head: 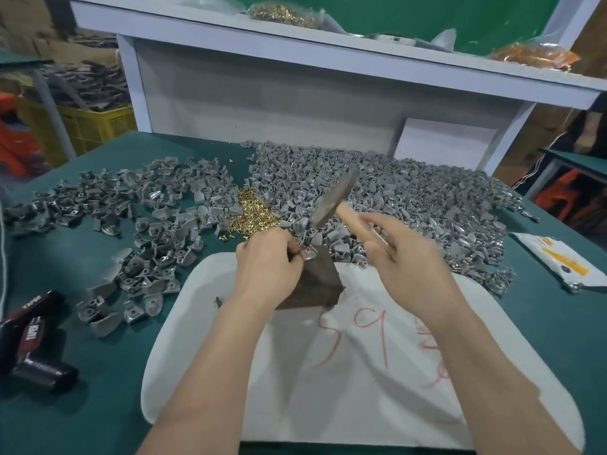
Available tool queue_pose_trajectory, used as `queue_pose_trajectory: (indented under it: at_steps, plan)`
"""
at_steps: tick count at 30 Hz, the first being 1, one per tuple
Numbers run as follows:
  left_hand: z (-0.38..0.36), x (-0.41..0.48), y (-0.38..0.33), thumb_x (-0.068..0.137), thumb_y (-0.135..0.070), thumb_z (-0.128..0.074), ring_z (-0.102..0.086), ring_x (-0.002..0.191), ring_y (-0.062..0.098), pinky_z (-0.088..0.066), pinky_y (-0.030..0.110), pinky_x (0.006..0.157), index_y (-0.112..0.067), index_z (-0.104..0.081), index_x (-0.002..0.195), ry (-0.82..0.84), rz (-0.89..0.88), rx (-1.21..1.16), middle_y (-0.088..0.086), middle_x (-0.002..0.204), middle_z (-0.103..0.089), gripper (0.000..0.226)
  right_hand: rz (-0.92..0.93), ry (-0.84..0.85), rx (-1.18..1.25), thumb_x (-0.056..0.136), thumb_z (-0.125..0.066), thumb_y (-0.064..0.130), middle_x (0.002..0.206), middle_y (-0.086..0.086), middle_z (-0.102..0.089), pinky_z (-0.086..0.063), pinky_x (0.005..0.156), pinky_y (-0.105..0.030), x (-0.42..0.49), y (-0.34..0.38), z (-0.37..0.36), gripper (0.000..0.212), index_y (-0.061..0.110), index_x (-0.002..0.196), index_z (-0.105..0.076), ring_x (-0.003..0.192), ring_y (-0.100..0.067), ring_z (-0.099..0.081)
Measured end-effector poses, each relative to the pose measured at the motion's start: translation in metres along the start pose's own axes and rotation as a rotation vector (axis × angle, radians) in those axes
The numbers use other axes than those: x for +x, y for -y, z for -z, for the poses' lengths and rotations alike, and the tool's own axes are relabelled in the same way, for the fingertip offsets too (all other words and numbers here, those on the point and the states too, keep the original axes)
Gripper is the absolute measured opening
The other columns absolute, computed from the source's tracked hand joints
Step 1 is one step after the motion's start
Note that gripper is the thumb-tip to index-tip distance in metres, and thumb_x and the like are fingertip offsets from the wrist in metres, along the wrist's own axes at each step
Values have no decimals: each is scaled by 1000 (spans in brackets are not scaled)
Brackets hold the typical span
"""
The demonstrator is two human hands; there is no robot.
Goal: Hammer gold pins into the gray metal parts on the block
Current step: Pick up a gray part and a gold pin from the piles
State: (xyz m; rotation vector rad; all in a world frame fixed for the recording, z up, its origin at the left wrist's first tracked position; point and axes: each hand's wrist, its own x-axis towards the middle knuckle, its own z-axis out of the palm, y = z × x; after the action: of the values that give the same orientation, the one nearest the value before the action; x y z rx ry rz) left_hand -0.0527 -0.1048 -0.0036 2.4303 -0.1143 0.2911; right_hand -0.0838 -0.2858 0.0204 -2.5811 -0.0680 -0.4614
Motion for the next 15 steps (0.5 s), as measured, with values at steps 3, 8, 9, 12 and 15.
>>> queue_pose_trajectory:
  at_steps: [3, 8, 9, 12, 15]
  plan:
    - [-2, 0, -1, 90, -24, -62, -57, 93, 25, -39, 35, 84, -22, -63, 71, 1, 9, -12, -3, 84, -64, 19, -143, 34, 223, 92, -55, 23, 84, 6, -62, -41, 58, -27, 16, -13, -19, 34, 31, 124, -53, 59, -15, -52]
    - [-1, 1, 0, 92, -24, -59, -58, 98, 23, -43, 41, 92, -23, -69, 84, -24, 24, -52, -4, 95, -68, 13, -303, 174, 251, 86, -65, 26, 65, 11, -54, -41, 47, -21, 19, -28, -43, 30, 26, 116, -60, 42, -9, -49]
    - [-2, 1, -1, 92, -24, -59, -58, 99, 23, -43, 42, 93, -23, -69, 85, -25, 21, -61, -4, 96, -68, 12, -298, 179, 175, 86, -65, 29, 65, 13, -54, -38, 44, -17, 18, -27, -43, 29, 26, 114, -60, 42, -5, -49]
    - [-2, 1, -2, 91, -24, -60, -59, 102, 22, -43, 43, 94, -23, -68, 85, -30, 4, -93, -5, 101, -66, 10, -245, 95, -65, 88, -60, 42, 93, 7, -63, -43, 60, -23, 17, -20, -38, 32, 28, 117, -61, 71, -11, -57]
    - [-4, 2, -2, 90, -23, -61, -59, 100, 21, -44, 43, 93, -23, -67, 85, -47, -66, -158, -4, 100, -66, 8, -16, -85, 39, 87, -59, 45, 105, 3, -57, -43, 82, -27, 18, -5, -31, 36, 29, 120, -61, 90, -13, -54]
